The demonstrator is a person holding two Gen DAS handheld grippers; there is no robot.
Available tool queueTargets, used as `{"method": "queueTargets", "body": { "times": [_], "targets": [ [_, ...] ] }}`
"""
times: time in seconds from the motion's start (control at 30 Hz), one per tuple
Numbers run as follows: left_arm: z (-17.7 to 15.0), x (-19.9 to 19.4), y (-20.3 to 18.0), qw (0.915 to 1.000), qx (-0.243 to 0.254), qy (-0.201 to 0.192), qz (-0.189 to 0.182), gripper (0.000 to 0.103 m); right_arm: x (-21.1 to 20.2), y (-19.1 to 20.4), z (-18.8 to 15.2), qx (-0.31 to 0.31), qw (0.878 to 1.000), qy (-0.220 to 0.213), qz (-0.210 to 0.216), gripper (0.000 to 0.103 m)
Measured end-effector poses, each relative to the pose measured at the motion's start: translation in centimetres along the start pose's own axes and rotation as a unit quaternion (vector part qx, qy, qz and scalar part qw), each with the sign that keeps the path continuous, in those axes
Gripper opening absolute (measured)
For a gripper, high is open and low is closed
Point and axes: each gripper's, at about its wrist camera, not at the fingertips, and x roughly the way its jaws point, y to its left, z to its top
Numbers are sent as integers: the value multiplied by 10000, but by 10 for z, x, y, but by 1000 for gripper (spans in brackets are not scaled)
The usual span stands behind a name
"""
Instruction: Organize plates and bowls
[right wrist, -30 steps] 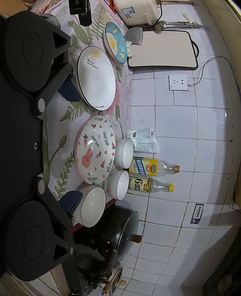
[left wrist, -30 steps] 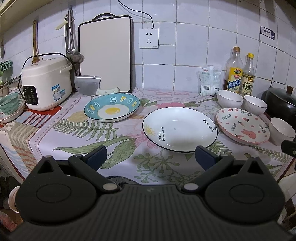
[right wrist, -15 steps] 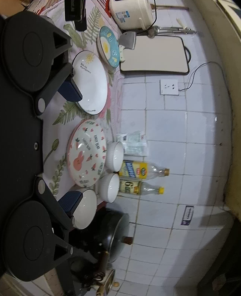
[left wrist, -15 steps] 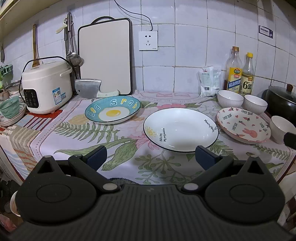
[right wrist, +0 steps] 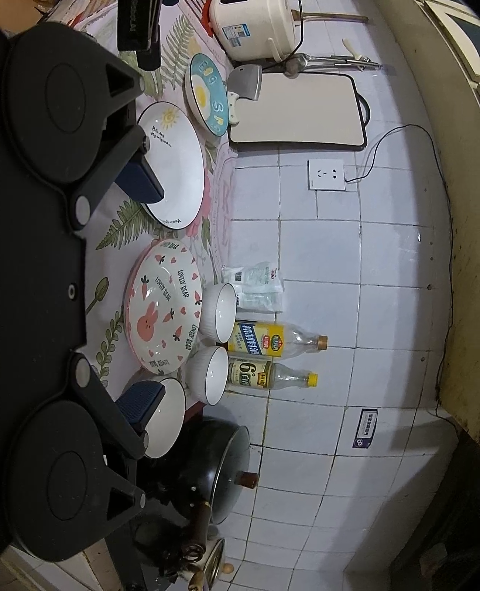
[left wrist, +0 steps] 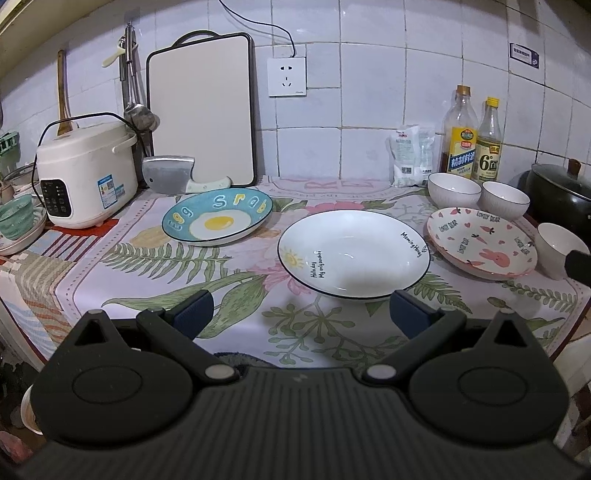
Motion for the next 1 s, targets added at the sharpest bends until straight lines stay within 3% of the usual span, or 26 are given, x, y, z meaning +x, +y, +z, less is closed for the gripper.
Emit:
{"method": "queueTargets", "body": {
  "times": [0.57, 0.83, 1.0],
  "targets": [
    [1, 6, 0, 10000, 18, 87, 1, 103, 15, 3, -2, -91, 9996, 75, 239, 103],
    [8, 26, 7, 9998, 14, 161, 69, 103, 47, 20, -7, -348, 9972, -83, 663, 103],
    [18, 49, 21, 9997, -177, 190, -14, 103, 74, 29, -13, -308, 9918, -360, 1186, 103]
  ]
}}
